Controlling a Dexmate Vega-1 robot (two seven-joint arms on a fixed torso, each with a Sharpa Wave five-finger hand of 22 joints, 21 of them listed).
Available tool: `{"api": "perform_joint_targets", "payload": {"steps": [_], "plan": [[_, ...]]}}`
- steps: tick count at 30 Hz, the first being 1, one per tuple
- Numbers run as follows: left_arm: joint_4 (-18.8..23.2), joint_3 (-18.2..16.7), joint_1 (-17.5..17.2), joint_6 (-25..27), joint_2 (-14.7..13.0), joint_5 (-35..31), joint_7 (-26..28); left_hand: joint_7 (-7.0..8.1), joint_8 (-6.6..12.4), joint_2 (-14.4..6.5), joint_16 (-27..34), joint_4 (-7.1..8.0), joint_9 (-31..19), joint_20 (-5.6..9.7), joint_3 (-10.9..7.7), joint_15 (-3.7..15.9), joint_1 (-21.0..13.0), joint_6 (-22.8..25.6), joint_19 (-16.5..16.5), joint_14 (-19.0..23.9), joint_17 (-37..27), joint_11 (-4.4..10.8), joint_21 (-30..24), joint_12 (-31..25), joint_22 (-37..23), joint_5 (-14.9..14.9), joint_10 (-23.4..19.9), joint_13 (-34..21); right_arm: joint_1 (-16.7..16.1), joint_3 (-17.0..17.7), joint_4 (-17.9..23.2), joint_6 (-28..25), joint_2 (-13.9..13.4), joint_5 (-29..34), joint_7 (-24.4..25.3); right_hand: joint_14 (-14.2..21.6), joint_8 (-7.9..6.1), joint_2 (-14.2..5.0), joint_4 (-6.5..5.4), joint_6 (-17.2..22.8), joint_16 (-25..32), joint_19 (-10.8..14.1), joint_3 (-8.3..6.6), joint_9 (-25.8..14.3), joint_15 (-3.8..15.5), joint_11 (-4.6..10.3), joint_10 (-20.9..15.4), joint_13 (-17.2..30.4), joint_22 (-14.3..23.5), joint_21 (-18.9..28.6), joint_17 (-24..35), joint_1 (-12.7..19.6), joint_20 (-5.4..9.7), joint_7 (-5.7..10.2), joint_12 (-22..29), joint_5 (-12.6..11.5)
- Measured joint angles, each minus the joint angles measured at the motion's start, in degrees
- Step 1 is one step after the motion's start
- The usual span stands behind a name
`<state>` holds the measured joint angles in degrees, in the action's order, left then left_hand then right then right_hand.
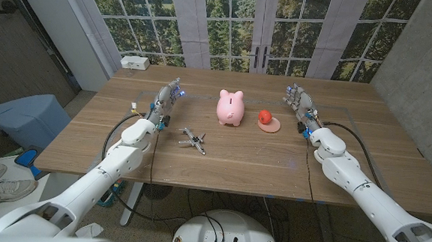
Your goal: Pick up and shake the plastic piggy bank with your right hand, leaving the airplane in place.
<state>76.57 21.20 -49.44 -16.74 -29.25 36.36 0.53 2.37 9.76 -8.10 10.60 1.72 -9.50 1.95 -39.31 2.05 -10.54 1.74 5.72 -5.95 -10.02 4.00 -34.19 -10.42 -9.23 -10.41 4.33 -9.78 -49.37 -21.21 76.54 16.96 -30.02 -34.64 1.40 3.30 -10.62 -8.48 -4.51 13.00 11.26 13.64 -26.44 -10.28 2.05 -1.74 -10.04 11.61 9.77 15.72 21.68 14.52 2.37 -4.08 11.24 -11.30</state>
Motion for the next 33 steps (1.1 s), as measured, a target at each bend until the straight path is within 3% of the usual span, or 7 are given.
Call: {"api": "perform_joint_targets", "payload": {"steps": [9, 13, 15, 17, 20, 33], "plan": [[2.77, -0.24, -1.96, -0.24, -0.21, -0.70, 1.99, 0.00, 0.00, -0.06, 0.00, 0.00, 0.00, 0.00, 0.00, 0.00, -0.05, 0.00, 0.00, 0.00, 0.01, 0.00, 0.00, 0.00, 0.00, 0.00, 0.00, 0.00, -0.91, -0.40, 1.92, 0.34, -0.76, 4.67, 5.03, 0.05, 0.00, -0.20, 0.19, 0.31, 0.00, 0.03, -0.15, 0.00, -0.06, 0.00, 0.00, -0.01, -0.01, 0.00, -0.15, 0.21, -0.06, -0.31, 0.00, 0.00], [3.37, -0.39, -2.43, -0.34, -0.45, -0.82, 2.53, 0.00, 0.00, -0.06, 0.00, 0.00, 0.01, 0.00, 0.00, 0.00, -0.05, 0.00, 0.00, 0.00, 0.01, 0.00, 0.00, 0.00, 0.01, 0.00, 0.00, 0.01, -1.34, -0.76, 3.01, 0.34, -0.88, 6.15, 6.62, 1.08, -0.18, 0.56, 1.89, 0.74, 0.22, 1.12, 0.10, 0.00, -1.09, -0.84, -0.84, -0.01, -0.01, 0.00, -0.75, 0.97, -0.54, -0.74, 0.23, 0.27], [3.37, -0.39, -2.43, -0.37, -0.45, -0.85, 2.65, 0.00, 0.00, -0.06, 0.00, 0.00, 0.01, 0.00, 0.00, 0.00, -0.05, 0.00, 0.00, 0.00, 0.01, -0.01, 0.00, 0.00, 0.01, 0.00, 0.00, 0.01, -1.49, -0.84, 3.43, 0.34, -0.90, 6.15, 6.62, 1.79, -0.45, 1.76, 3.56, 1.13, 0.43, 1.73, -0.12, 0.01, -1.80, -1.29, -1.28, -0.01, 0.12, 0.00, -1.31, 2.19, -1.16, -1.14, 0.23, 0.50], [3.83, -0.58, -2.87, -0.44, -0.65, -0.86, 2.71, -0.01, 0.00, -0.06, 0.00, -0.12, 0.01, 0.00, 0.12, 0.00, -0.05, 0.00, 0.00, 0.00, 0.01, -0.01, 0.00, 0.00, 0.01, 0.00, -0.01, 0.01, -1.77, -1.02, 4.33, -0.33, -0.92, 8.50, 9.39, 2.47, -0.45, 1.24, 5.08, 1.47, 0.43, 2.36, -0.35, 0.01, -2.48, -1.94, -1.94, -0.12, 0.25, 0.00, -1.87, 3.01, -1.78, -1.48, 0.23, 0.71], [3.88, -0.71, -3.08, -0.61, -0.70, -0.83, 2.74, -0.01, 0.00, -0.06, 0.00, -0.17, 0.01, 0.00, 0.17, 0.00, -0.05, 0.00, 0.00, 0.00, 0.01, -0.01, 0.00, 0.00, 0.01, 0.00, -0.01, 0.01, -2.32, -1.35, 6.14, -1.33, -0.95, 10.50, 11.87, 2.89, -0.45, 1.98, 6.52, 1.73, 0.88, 2.74, -0.46, 0.01, -2.90, -2.28, -2.28, -0.17, 0.25, 0.00, -2.27, 3.76, -2.17, -1.74, 0.23, 0.71], [2.98, -1.00, -3.23, -1.73, -0.58, -0.34, 1.85, -0.01, 0.00, -0.06, -0.01, -0.35, 0.01, 0.10, 0.35, 0.00, -0.05, 0.00, -0.54, 0.00, 0.02, -0.22, 0.51, 0.00, 0.02, 0.00, -0.23, 0.02, -3.92, -2.96, 13.89, -8.30, -1.59, 19.53, 21.20, 4.09, -0.45, 3.46, 9.26, 1.91, 0.88, 4.17, -0.06, 0.02, -4.10, -2.29, -3.11, -0.08, 0.24, -0.25, -3.09, 6.40, -3.61, -2.80, 0.66, 0.71]]}}
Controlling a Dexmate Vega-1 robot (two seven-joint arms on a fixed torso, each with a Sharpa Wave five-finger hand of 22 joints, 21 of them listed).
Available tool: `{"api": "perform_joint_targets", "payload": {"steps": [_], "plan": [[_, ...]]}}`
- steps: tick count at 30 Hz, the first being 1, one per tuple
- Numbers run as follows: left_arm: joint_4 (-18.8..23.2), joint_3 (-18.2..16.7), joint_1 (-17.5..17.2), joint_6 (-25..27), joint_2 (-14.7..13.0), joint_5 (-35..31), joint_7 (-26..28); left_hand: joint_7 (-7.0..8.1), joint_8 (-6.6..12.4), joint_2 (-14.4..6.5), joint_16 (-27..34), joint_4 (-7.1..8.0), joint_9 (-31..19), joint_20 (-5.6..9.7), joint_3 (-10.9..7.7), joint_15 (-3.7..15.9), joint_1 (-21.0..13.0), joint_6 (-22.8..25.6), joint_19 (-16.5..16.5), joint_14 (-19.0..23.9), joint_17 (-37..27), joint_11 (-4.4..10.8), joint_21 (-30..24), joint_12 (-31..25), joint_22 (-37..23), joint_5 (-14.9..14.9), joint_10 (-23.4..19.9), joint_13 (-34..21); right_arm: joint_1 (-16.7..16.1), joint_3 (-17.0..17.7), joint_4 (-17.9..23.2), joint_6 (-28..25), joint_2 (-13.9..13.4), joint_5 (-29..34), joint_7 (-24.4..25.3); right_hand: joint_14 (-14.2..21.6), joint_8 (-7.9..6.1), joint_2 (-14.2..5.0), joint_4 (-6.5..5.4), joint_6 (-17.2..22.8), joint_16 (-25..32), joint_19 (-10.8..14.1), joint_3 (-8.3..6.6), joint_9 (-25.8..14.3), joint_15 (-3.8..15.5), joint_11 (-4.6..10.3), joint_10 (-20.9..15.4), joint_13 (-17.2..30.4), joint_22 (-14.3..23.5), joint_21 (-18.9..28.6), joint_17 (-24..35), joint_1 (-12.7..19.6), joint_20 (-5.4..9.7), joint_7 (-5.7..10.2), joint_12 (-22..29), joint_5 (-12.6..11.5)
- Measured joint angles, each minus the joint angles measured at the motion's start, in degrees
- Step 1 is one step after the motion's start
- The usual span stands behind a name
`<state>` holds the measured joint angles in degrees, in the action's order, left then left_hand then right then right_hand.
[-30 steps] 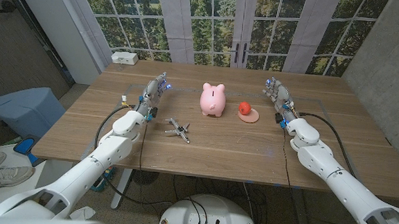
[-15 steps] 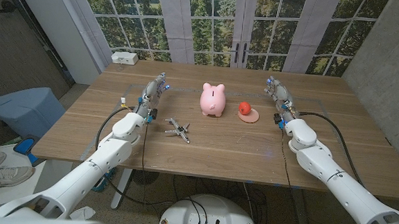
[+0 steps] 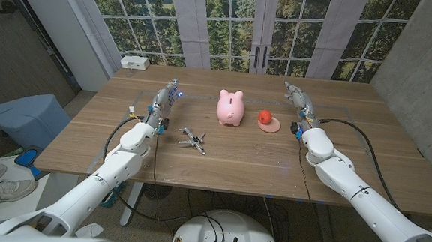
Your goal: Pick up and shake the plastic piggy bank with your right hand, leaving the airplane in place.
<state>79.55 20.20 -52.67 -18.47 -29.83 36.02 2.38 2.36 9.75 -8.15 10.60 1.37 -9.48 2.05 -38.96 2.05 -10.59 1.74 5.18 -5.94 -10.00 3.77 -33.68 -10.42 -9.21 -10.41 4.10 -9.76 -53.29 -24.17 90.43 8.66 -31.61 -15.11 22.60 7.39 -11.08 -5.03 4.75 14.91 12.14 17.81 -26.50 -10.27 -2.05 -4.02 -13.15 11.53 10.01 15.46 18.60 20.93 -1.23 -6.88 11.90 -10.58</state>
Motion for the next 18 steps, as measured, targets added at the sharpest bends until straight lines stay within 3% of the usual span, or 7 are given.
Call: {"api": "perform_joint_targets", "payload": {"steps": [10, 12, 18], "plan": [[-0.20, -0.26, -0.48, -0.86, 0.05, 0.16, -0.22, 0.00, 0.22, 0.00, 0.00, -0.39, 0.00, -0.22, -0.09, 0.00, 0.00, 0.00, -0.22, 0.00, 0.15, 0.00, 0.21, 0.00, 0.00, 0.00, 0.00, 0.00, -0.58, -1.83, 6.36, -8.45, -0.68, 6.87, 5.13, -0.43, 0.00, 1.48, 2.06, -1.64, 0.00, -0.33, 0.49, -0.29, -0.42, -0.45, 0.61, 0.08, 0.00, -0.65, -0.26, 0.27, -0.73, -0.37, -0.26, 0.00], [-0.20, -0.26, -0.48, -1.00, 0.05, 0.17, -0.23, 0.00, 0.22, 0.00, 0.00, -0.39, 0.00, -0.30, -0.09, 0.00, 0.00, 0.00, -0.30, 0.00, 0.15, 0.00, 0.21, 0.00, 0.00, 0.00, 0.00, 0.00, -0.59, -2.18, 7.17, -8.45, -0.78, 6.87, 5.13, -0.45, 0.00, 1.88, 2.05, -1.64, 0.00, -0.33, 0.48, -0.29, -0.40, -0.35, 0.72, 0.08, 0.00, -0.65, -0.26, 0.68, -0.73, -0.38, -0.26, 0.00], [0.00, -0.54, -1.07, -1.28, -0.07, 0.22, -0.23, 0.00, 0.22, 0.00, 0.00, -0.38, 0.01, 0.00, -0.09, 0.00, 0.00, 0.00, -0.61, 0.00, 0.14, 0.00, 0.42, 0.00, 0.01, 0.00, 0.00, 0.01, -0.61, -3.63, 10.56, -15.29, -1.12, 12.43, 7.99, -0.85, 0.00, 1.94, 2.71, -2.16, 0.00, -0.33, 0.65, -0.28, -0.40, -0.47, 0.99, 0.07, -0.01, -0.85, -0.26, 0.72, -0.73, -0.28, -0.26, -0.01]]}}
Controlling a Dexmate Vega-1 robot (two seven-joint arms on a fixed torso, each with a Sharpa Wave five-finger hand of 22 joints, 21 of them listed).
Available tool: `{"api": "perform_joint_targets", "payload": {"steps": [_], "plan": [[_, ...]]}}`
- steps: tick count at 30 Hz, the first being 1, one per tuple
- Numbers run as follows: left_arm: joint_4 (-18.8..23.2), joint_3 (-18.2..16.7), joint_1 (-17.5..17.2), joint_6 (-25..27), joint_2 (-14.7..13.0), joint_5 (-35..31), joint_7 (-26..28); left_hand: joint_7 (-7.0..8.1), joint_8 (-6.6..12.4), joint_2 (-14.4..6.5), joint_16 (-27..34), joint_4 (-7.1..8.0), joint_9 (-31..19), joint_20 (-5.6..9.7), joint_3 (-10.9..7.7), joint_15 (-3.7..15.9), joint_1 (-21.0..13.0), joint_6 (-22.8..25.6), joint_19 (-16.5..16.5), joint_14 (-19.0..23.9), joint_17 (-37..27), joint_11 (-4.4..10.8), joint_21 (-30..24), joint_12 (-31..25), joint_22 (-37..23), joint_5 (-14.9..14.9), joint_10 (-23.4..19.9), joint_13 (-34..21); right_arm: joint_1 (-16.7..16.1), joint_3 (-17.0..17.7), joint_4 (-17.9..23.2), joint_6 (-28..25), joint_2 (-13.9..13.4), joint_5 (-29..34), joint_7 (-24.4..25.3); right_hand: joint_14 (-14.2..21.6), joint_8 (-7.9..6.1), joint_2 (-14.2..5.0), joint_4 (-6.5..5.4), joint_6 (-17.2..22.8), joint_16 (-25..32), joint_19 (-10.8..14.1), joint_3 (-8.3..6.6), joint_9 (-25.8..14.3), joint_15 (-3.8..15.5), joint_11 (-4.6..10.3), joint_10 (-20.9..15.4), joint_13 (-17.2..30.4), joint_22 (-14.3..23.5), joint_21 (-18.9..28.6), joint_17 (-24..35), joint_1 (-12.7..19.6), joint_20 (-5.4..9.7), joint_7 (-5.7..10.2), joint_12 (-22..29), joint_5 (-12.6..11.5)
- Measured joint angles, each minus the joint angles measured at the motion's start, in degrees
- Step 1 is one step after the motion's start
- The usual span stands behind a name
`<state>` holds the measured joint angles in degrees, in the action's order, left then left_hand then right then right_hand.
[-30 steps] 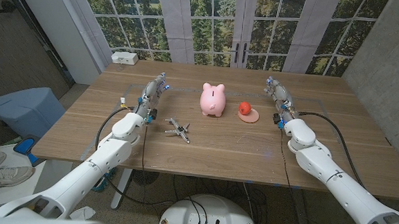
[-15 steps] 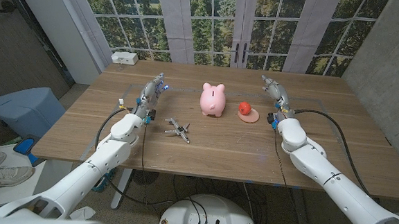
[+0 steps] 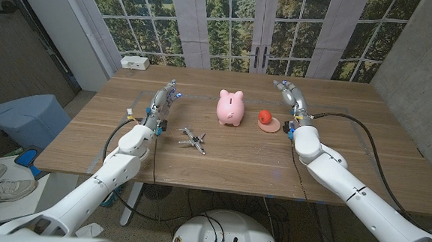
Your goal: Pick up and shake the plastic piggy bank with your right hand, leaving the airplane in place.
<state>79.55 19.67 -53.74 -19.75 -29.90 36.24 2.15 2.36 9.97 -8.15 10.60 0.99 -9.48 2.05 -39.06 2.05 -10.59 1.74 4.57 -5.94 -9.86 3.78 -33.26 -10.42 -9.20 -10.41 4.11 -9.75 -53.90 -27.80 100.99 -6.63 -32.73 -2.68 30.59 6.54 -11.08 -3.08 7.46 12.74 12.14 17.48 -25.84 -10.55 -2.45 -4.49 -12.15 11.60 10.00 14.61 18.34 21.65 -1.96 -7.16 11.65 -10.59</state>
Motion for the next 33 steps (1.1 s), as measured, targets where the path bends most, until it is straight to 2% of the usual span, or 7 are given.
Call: {"api": "perform_joint_targets", "payload": {"steps": [2, 4, 15, 22, 25, 29, 33], "plan": [[0.13, -0.06, -0.14, -0.10, -0.04, 0.01, 0.02, 0.00, 0.00, 0.00, 0.00, 0.00, 0.00, 0.00, 0.00, 0.00, 0.00, 0.00, 0.00, 0.00, 0.00, 0.00, 0.00, 0.00, 0.00, 0.00, 0.00, 0.00, 0.01, -0.30, 0.58, -0.82, -0.02, 0.69, 0.28, -0.21, 0.00, 0.02, 0.06, -0.19, 0.00, -0.23, 0.06, 0.00, -0.21, 0.00, 0.00, 0.00, 0.00, -0.02, -0.24, 0.01, -0.22, -0.19, 0.00, 0.00], [0.19, -0.09, -0.22, -0.24, -0.07, 0.01, 0.06, 0.00, 0.00, 0.00, 0.00, -0.18, 0.00, 0.00, 0.18, 0.00, 0.00, 0.00, 0.00, 0.00, 0.00, 0.00, 0.00, 0.00, 0.00, 0.00, 0.00, 0.00, 0.08, -0.94, 1.52, -1.77, -0.04, 1.43, 0.56, -0.41, 0.00, 1.59, 0.29, -0.19, 0.00, -0.31, 0.29, 0.00, -0.42, 0.00, 0.00, 0.24, 0.00, -0.02, -0.27, 0.40, -0.32, -0.19, 0.00, 0.00], [0.37, -0.53, -0.65, -0.98, -0.25, 0.09, 0.02, 0.00, 0.00, 0.00, 0.00, -0.24, 0.00, 0.00, 0.23, 0.00, 0.00, 0.00, 0.00, 0.00, -0.01, 0.00, 0.42, 0.00, 0.00, 0.00, 0.00, 0.00, 1.18, -3.74, 4.88, -9.81, 0.41, 8.03, 2.18, -0.43, 0.00, 1.57, 1.01, -0.19, 0.00, 0.10, 0.38, 0.01, -0.44, 0.00, -0.01, 0.27, 0.00, -0.23, -0.53, 0.37, -0.72, -0.20, 0.00, 0.22], [-0.30, -0.71, -0.66, -1.61, -0.17, 0.29, -0.39, 0.00, 0.00, 0.00, 0.00, -0.33, 0.00, 0.00, 0.33, 0.00, 0.00, 0.00, 0.00, 0.00, -0.01, 0.00, 0.42, 0.00, 0.01, 0.00, 0.00, 0.01, 2.17, -5.83, 6.16, -13.80, 1.12, 11.12, 2.42, -0.61, 0.00, 1.58, 1.08, -0.19, 0.00, 0.10, 0.46, 0.01, -0.62, 0.00, -0.01, 0.27, -0.01, -0.23, -0.72, 0.36, -0.72, -0.20, 0.01, 0.21], [-0.56, -0.82, -0.64, -1.89, -0.12, 0.34, -0.54, 0.00, 0.00, 0.00, 0.00, -0.47, 0.01, -0.04, 0.47, 0.00, 0.00, 0.00, -0.04, 0.00, -0.01, 0.00, 0.65, 0.00, 0.01, 0.00, 0.00, 0.01, 2.63, -6.72, 6.64, -15.73, 1.48, 12.71, 2.52, -0.61, 0.00, 2.18, 1.23, -0.19, 0.00, 0.10, 0.61, 0.01, -0.62, 0.00, -0.01, 0.26, -0.01, -0.23, -0.80, -0.23, -0.73, -0.20, 0.01, 0.21], [-0.77, -0.89, -0.63, -2.21, -0.06, 0.41, -0.74, 0.00, 0.00, 0.00, 0.00, -0.47, 0.01, -0.31, 0.47, 0.00, 0.00, 0.00, -0.31, 0.00, -0.01, 0.00, 0.65, 0.00, 0.01, 0.00, 0.00, 0.01, 3.19, -7.84, 7.19, -17.60, 1.94, 14.11, 2.55, -0.61, 0.00, 2.18, 1.22, -0.19, 0.00, 0.19, 0.63, 0.01, -0.62, 0.00, -0.01, 0.26, -0.01, -0.68, -0.80, -0.23, -1.45, -0.20, 0.02, 0.43], [-0.98, -1.00, -0.63, -2.49, -0.04, 0.50, -0.86, 0.00, 0.00, 0.00, 0.00, -0.47, 0.01, -0.08, 0.47, 0.00, 0.00, 0.00, -0.53, 0.00, -0.16, 0.00, 0.86, 0.00, 0.01, 0.00, 0.00, 0.01, 3.73, -8.88, 7.72, -19.80, 2.35, 15.62, 2.55, -0.92, 0.00, 2.18, 1.22, -0.18, -0.28, 0.20, 1.11, 0.01, -0.93, 0.00, -0.01, 0.26, -0.01, -0.68, -0.80, -0.23, -1.45, -0.20, 0.03, 0.42]]}}
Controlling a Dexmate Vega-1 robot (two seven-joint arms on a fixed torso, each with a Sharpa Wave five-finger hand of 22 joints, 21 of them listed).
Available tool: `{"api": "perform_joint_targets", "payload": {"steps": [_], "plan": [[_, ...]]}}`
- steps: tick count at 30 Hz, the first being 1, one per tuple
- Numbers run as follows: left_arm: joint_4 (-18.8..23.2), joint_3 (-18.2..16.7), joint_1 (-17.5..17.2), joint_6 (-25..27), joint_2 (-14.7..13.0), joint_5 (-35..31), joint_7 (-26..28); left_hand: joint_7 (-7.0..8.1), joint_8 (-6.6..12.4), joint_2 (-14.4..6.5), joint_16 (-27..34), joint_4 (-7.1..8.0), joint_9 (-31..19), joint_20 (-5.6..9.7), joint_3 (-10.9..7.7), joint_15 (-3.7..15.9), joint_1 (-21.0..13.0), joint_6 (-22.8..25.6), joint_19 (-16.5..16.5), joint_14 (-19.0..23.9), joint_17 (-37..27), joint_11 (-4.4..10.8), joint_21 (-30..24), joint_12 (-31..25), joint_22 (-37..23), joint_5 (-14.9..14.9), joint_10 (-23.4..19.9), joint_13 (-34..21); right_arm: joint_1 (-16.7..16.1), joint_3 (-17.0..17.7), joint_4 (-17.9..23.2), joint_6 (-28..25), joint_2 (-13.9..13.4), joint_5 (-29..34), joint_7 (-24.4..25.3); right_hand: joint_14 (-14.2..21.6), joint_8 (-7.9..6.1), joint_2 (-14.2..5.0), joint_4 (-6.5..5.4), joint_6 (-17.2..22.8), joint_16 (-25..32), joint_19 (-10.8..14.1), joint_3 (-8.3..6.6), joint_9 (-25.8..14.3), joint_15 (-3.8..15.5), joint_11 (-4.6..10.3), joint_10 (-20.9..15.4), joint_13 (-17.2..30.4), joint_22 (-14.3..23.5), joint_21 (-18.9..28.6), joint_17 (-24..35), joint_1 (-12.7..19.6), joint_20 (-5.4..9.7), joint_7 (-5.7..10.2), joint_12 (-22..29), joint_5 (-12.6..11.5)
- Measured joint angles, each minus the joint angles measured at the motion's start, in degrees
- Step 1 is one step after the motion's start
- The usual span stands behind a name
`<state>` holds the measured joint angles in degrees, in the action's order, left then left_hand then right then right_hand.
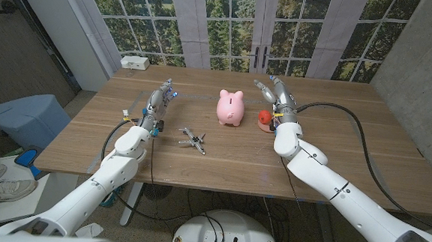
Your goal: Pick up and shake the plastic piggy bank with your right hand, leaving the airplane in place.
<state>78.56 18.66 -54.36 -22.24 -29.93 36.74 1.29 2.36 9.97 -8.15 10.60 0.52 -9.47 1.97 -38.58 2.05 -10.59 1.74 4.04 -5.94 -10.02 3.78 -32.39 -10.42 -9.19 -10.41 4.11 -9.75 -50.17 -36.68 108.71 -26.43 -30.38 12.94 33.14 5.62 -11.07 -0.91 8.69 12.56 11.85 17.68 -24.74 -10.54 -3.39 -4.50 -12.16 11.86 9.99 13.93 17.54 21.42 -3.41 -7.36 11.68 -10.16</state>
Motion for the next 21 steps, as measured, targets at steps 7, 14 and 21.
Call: {"api": "perform_joint_targets", "payload": {"steps": [7, 14, 21], "plan": [[-0.23, -0.24, -0.08, -0.65, 0.03, 0.20, -0.26, 0.00, 0.00, 0.00, 0.00, 0.00, 0.00, -0.01, 0.00, 0.00, 0.00, 0.00, 0.01, 0.00, 0.01, 0.00, 0.00, 0.00, 0.00, 0.00, 0.00, 0.00, 1.04, -2.29, 1.11, -4.48, 0.80, 3.02, -0.59, 0.00, 0.00, 1.00, -0.24, 0.00, 0.00, 0.00, 0.24, 0.00, 0.00, 0.00, 0.00, 0.31, 0.00, 0.00, -0.27, -0.39, -0.41, 0.00, 0.00, 0.00], [-0.40, -0.45, -0.34, -1.17, 0.04, 0.32, -0.52, 0.00, 0.00, 0.00, 0.00, 0.00, 0.00, -0.01, 0.00, 0.00, 0.00, 0.00, 0.01, 0.00, 0.01, 0.00, 0.10, 0.00, 0.00, 0.00, 0.00, 0.00, 1.90, -4.39, 2.00, -8.85, 1.69, 5.62, -1.38, -0.42, 0.00, 0.98, -0.15, -0.01, 0.00, -0.41, 0.63, -0.28, 0.01, 0.31, 0.32, 0.31, 0.00, -0.41, -0.26, -0.37, -0.81, 0.01, 0.01, 0.21], [-0.64, -0.63, -0.53, -1.64, 0.04, 0.61, -0.95, 0.00, 0.00, 0.00, 0.00, -0.47, 0.00, -0.01, 0.01, 0.00, 0.00, 0.00, 0.02, 0.00, 0.13, 0.00, 0.44, 0.00, 0.00, 0.00, 0.00, 0.00, 2.83, -6.46, 2.66, -13.02, 2.68, 7.59, -2.22, -0.93, 0.00, 1.66, -0.17, -1.15, -0.21, -0.81, 1.11, -0.27, 0.10, 0.59, 0.59, 0.31, 0.00, -0.86, -0.54, -1.05, -1.22, 0.09, 0.01, 0.21]]}}
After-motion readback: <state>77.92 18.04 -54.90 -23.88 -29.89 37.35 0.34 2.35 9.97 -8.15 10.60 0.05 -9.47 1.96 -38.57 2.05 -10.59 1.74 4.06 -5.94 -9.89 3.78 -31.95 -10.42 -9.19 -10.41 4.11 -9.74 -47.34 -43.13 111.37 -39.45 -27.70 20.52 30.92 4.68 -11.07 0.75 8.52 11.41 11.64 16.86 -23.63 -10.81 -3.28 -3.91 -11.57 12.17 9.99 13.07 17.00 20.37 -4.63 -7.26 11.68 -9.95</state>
